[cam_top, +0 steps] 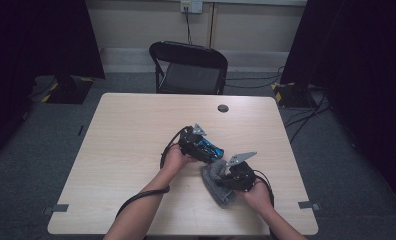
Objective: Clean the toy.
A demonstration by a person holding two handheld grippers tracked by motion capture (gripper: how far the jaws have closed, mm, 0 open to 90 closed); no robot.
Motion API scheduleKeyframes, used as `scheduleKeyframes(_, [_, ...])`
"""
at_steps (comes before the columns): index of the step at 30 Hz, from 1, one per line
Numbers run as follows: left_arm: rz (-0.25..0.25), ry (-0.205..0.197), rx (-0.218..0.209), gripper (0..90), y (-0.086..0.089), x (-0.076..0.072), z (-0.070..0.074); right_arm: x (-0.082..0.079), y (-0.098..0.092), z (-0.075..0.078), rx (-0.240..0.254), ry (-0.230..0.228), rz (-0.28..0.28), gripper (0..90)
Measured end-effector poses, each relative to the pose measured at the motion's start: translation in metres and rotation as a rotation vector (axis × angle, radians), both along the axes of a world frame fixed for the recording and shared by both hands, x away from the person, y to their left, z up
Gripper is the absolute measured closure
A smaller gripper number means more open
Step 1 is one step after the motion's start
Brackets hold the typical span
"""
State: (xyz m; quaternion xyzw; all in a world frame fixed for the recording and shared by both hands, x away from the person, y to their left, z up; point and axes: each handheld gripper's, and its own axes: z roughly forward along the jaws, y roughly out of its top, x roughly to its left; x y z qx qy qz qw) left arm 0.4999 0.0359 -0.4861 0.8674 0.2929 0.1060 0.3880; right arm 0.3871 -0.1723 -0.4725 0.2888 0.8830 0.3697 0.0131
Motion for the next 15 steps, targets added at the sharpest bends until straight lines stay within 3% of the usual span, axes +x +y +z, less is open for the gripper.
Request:
scheduleKeyframes(3, [-0.002,-0.004,-0.005,0.3,0.0,0.0,0.0,-0.002,-0.01,0.007,0.005,-0.003,0.006,80.5])
scheduleKeyframes(7, [-0.002,-0.007,-0.004,0.3,0.0,0.0,0.0,0.003,-0.031,0.02,0.018,-0.015,-0.025,80.5])
scheduleKeyframes(12, [-0.001,-0.01,-0.015,0.3,0.001,-0.001,-0.001,0.024,-0.058,0.037,0.072,-0.016,-0.093,80.5])
scheduleKeyframes(15, [-0.004,-0.013,-0.014,0.3,0.002,-0.001,-0.002,0.039,-0.064,0.045,0.062,-0.033,-0.113,80.5])
